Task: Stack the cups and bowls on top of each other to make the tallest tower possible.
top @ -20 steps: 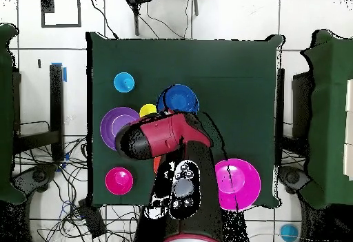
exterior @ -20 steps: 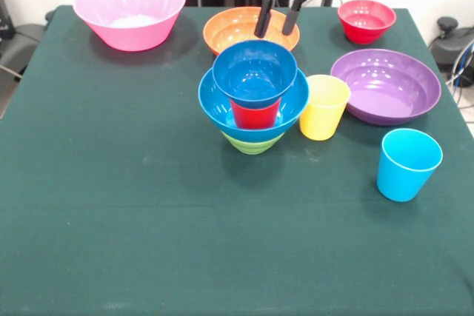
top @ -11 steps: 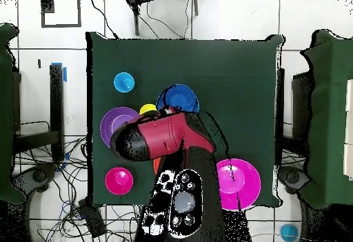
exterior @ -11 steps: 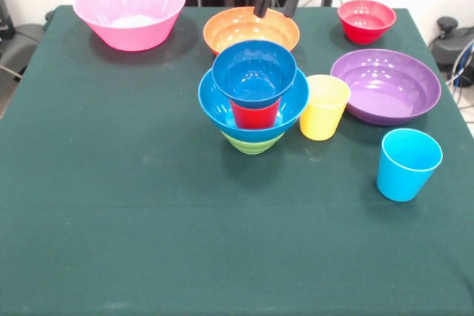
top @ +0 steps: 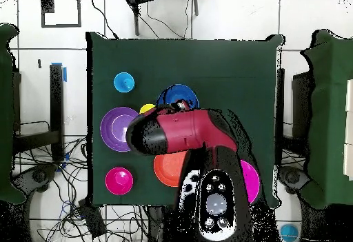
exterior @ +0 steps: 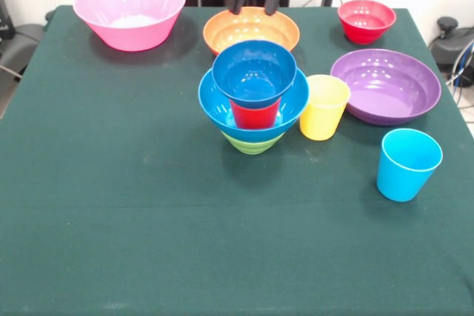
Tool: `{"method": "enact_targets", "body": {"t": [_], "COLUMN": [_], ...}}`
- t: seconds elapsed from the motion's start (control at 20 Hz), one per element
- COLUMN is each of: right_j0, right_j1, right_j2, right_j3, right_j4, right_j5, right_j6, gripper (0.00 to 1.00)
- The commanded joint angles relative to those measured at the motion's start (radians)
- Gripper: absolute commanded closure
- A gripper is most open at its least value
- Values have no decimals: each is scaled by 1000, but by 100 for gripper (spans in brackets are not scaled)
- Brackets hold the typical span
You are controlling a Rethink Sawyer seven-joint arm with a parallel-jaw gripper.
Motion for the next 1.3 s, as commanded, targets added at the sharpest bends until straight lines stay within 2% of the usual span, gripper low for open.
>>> {"method": "enact_targets", "body": {"t": [0.05, 0.4, 0.75, 1.3], "right_j0": [-70, -197, -310, -388], "right_j1": [-9, 7, 76, 148], "right_j2": [156, 236, 337, 424], "right_j3": [2, -111, -166, -255], "right_j4": [38, 2, -51, -121], "right_j5": [176, 285, 299, 384], "right_j6": [-156, -288, -357, -427], "gripper": [0, 0, 0, 0]}}
